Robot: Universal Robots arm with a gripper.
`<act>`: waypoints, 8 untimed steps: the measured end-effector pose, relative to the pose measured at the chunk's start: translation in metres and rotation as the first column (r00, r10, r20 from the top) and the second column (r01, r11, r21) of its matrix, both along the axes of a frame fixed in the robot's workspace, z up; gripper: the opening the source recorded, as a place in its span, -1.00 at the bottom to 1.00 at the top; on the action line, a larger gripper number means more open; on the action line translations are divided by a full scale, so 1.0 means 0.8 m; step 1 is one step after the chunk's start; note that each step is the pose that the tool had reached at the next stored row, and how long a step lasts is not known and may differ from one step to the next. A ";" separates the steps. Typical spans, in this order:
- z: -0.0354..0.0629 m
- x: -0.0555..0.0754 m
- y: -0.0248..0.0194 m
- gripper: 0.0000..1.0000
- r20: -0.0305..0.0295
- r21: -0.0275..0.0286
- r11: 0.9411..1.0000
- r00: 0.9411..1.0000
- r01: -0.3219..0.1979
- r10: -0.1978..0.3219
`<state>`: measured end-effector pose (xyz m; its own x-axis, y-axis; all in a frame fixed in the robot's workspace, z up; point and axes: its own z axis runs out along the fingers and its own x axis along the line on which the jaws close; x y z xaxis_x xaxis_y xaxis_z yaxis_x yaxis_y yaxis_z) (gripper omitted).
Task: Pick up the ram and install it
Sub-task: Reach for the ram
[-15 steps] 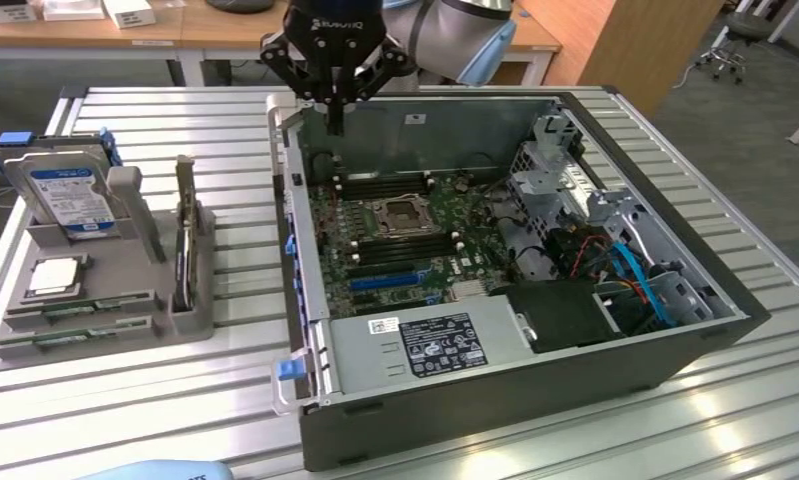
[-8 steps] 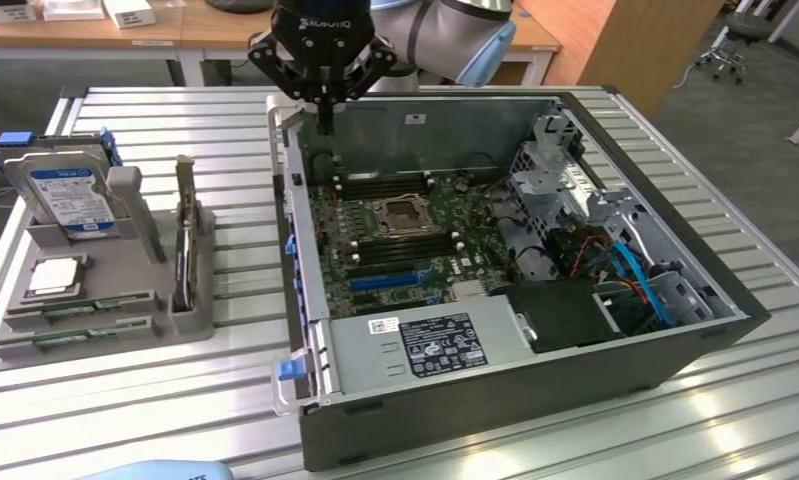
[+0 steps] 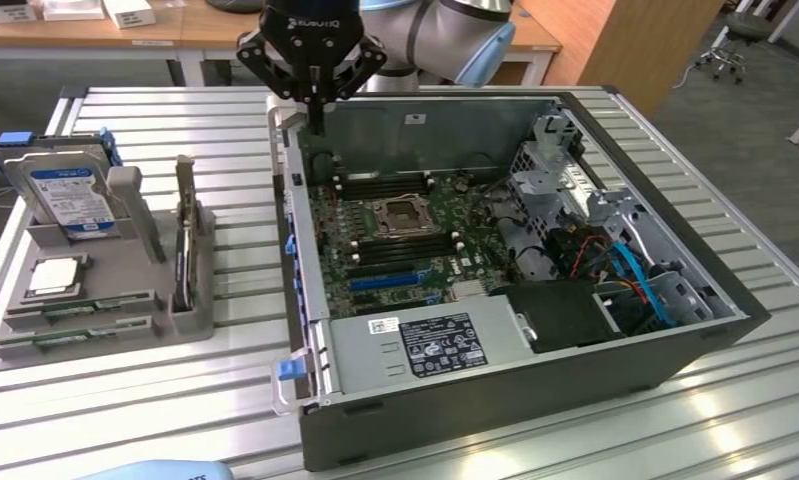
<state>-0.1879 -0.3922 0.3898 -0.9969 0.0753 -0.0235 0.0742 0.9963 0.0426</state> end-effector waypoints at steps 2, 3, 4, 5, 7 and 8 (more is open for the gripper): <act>0.000 -0.003 0.0007 -0.80 0.000 0.000 1.000 1.000 0.000 0.000; 0.000 -0.005 0.0010 -0.80 0.000 -0.001 1.000 1.000 0.000 0.000; 0.000 -0.007 0.0013 -0.80 0.000 -0.001 1.000 1.000 0.000 0.000; 0.000 -0.008 0.0015 -0.80 0.000 -0.001 1.000 1.000 0.000 0.000; -0.001 -0.011 0.0020 -0.80 0.000 -0.001 1.000 1.000 0.000 0.000; -0.001 -0.013 0.0024 -0.80 0.000 -0.001 1.000 1.000 0.000 0.000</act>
